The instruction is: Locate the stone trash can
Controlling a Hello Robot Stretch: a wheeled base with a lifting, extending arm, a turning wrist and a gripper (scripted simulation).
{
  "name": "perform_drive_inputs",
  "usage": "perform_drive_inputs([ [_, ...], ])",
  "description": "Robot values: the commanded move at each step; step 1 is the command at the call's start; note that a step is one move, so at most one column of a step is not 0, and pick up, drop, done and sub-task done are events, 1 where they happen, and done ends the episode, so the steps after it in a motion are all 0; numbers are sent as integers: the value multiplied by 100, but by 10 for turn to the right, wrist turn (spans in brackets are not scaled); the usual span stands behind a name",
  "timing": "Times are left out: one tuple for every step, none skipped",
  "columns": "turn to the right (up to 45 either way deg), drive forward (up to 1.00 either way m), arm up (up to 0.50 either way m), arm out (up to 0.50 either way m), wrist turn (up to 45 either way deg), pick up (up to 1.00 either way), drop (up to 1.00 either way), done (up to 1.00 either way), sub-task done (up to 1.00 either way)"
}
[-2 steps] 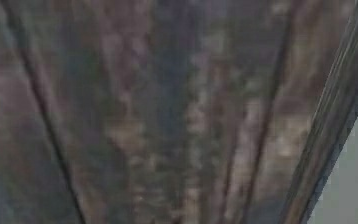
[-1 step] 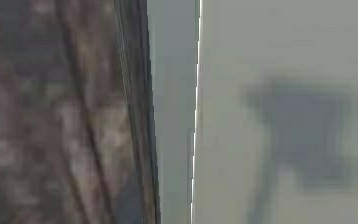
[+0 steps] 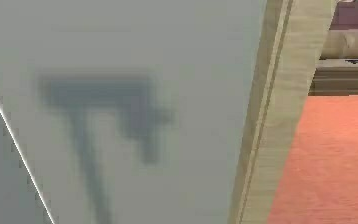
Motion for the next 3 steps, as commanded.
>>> perform_drive_inputs([
  [450,0,0,0,0,0,0,0,0],
  [150,0,0,0,0,0,0,0,0],
  [0,65,0,0,0,0,0,0,0],
])
